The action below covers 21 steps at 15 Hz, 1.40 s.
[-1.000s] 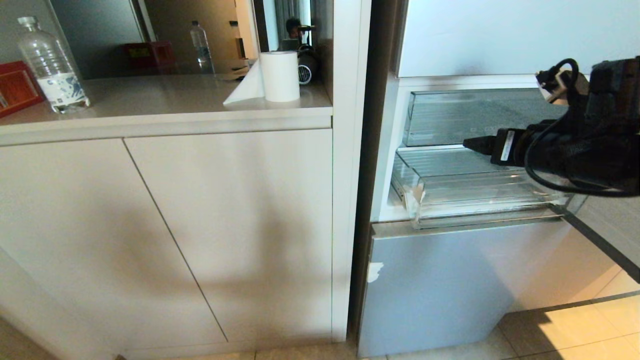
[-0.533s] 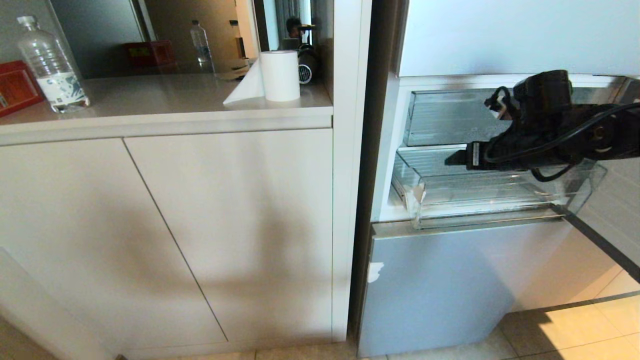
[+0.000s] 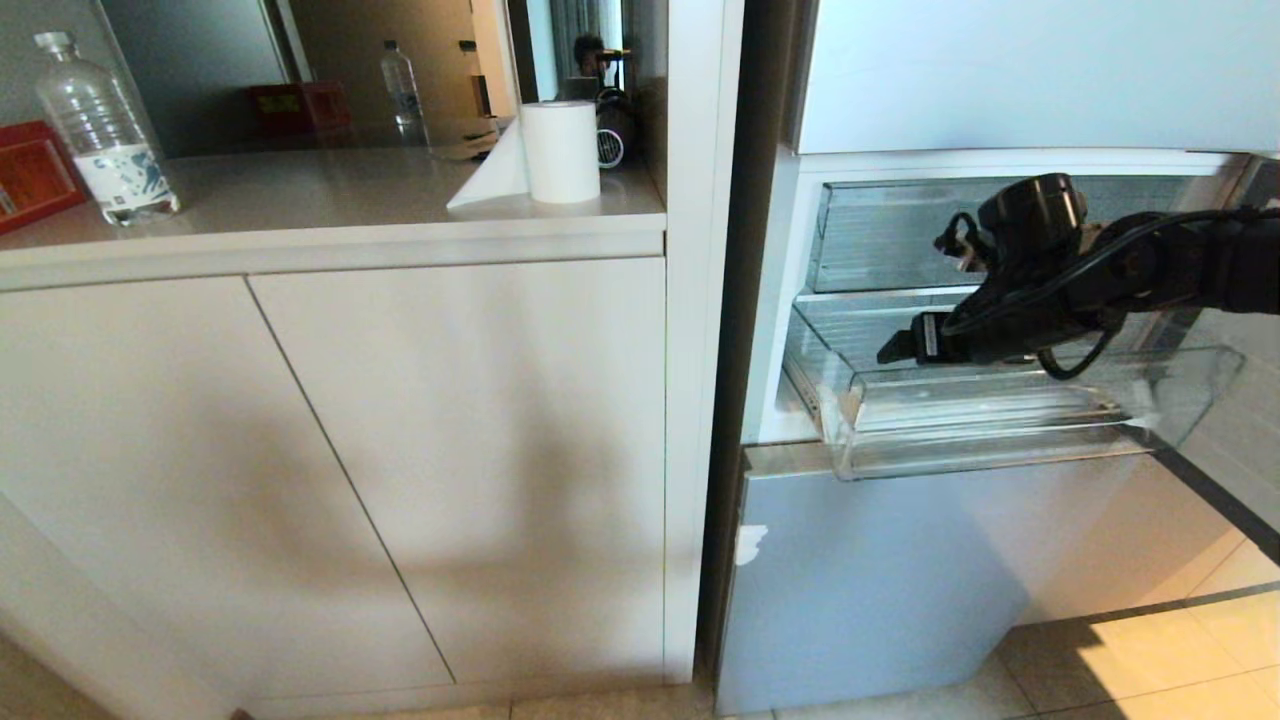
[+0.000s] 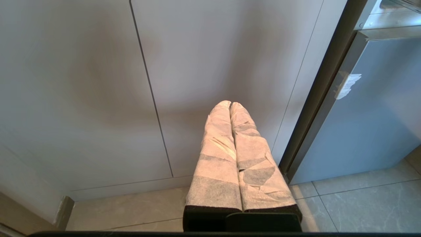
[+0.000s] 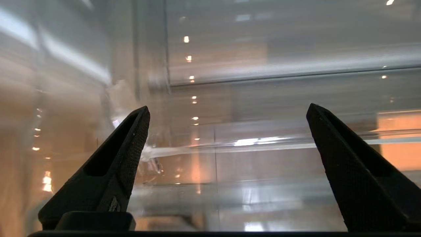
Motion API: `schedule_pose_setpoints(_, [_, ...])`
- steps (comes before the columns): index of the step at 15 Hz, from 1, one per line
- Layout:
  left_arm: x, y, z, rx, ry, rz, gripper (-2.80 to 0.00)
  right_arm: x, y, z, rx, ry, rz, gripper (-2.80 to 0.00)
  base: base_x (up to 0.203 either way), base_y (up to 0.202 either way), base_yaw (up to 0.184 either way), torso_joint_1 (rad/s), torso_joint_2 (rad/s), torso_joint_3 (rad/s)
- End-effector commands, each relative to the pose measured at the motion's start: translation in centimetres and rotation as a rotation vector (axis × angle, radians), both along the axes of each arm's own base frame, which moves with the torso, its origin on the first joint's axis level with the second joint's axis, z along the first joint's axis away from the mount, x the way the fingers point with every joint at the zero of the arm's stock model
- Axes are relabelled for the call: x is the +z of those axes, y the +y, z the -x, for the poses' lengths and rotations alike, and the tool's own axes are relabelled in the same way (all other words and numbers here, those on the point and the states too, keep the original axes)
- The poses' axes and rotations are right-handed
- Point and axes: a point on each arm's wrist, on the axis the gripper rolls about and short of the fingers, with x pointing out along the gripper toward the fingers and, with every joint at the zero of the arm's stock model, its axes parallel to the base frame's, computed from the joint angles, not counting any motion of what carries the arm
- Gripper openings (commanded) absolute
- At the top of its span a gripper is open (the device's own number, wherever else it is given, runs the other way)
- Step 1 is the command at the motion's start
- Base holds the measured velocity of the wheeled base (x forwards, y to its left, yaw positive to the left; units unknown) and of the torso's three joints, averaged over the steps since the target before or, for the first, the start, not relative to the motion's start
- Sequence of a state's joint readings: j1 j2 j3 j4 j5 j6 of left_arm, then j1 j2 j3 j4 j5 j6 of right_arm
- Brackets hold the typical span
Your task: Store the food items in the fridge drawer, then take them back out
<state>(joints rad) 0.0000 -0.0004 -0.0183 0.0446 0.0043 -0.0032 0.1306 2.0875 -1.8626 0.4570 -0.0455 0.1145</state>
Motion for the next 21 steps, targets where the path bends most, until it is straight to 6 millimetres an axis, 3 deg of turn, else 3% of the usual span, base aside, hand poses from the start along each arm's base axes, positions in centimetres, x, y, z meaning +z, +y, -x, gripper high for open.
schedule_pose_setpoints(1, [0.0, 0.0, 0.0, 0.001, 0.002, 0.001, -2.80, 0.2, -0.2, 0.5, -0.004, 0.081, 0.010, 0.00, 0.000, 0.000, 0.000, 0.000, 0.00, 0.000])
schedule_pose_setpoints(9, [0.0, 0.0, 0.0, 0.001, 0.001, 0.001, -2.80, 2.3, -1.9, 5.8, -0.004, 0.256, -0.008, 0.00, 0.000, 0.000, 0.000, 0.000, 0.00, 0.000])
schedule_pose_setpoints(14, [0.0, 0.0, 0.0, 0.002, 0.000, 0.000, -2.80, 2.5, -2.5, 10.7, -0.002, 0.303, -0.024, 0.00, 0.000, 0.000, 0.000, 0.000, 0.00, 0.000])
schedule_pose_setpoints(18, [0.0, 0.0, 0.0, 0.000, 0.002, 0.001, -2.80, 4.3, -2.2, 9.3, -0.042, 0.063, -0.128, 0.00, 0.000, 0.000, 0.000, 0.000, 0.00, 0.000])
schedule_pose_setpoints(20, [0.0, 0.0, 0.0, 0.001, 0.001, 0.001, -2.80, 6.3, -2.1, 11.6, -0.029, -0.003, -0.139, 0.00, 0.000, 0.000, 0.000, 0.000, 0.00, 0.000])
schedule_pose_setpoints(21, [0.0, 0.0, 0.0, 0.000, 0.001, 0.001, -2.80, 7.6, -2.1, 13.5, -0.018, -0.045, -0.145, -2.80, 0.000, 0.000, 0.000, 0.000, 0.00, 0.000])
